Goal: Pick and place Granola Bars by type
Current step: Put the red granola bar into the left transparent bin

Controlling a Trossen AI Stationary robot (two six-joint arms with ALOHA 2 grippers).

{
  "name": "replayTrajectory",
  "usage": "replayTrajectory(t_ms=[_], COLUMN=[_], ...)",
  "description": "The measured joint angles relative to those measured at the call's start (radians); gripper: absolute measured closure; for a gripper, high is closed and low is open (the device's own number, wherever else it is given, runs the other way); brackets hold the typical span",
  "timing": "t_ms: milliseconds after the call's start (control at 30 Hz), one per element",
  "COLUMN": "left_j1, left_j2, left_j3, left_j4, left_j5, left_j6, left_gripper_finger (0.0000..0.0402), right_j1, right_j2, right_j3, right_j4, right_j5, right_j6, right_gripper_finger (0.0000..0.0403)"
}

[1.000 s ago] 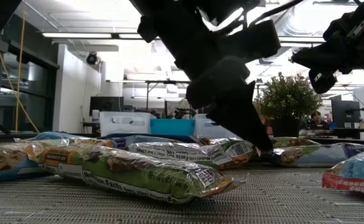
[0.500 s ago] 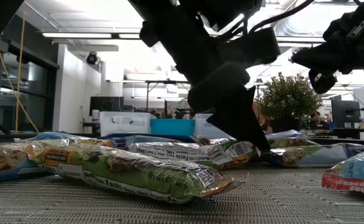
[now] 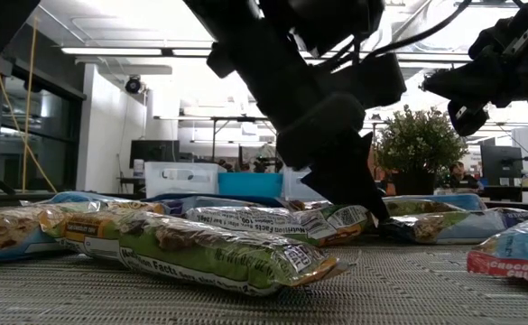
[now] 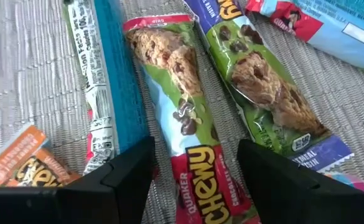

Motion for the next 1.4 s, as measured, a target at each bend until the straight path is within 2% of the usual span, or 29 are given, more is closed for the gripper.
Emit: replayTrajectory(t_ms=[200,500,667,900,1000,1400], left_j1=[0.000,0.017,0.018,0.024,0.034,0.105], left_j2=[0.002,0.003,0.003,-0.008,-0.011,-0.065], left_j3=[0.000,-0.002,-0.003,0.007,0.049,0.370], left_j4=[-0.005,-0.005,0.001,-0.006,-0.064,-0.392], left_j5=[-0.001,0.038,0.035,0.045,0.039,-0.052], left_j6=[-0.005,0.004,0.007,0.031,0.051,0.148], left_gripper_finger=[0.0183,0.0286,0.0321,0.0328,0.0329,0.0330], right_j1=[0.000,0.000,0.000,0.000,0.000,0.000], right_j2=[0.000,0.000,0.000,0.000,0.000,0.000], right_j3=[0.000,0.000,0.000,0.000,0.000,0.000], right_j4=[0.000,0.000,0.000,0.000,0.000,0.000], right_j5=[0.000,0.000,0.000,0.000,0.000,0.000], right_j6=[0.000,0.000,0.000,0.000,0.000,0.000], right_gripper_finger=[0.0402,0.0402,0.0402,0.0402,0.0402,0.0402])
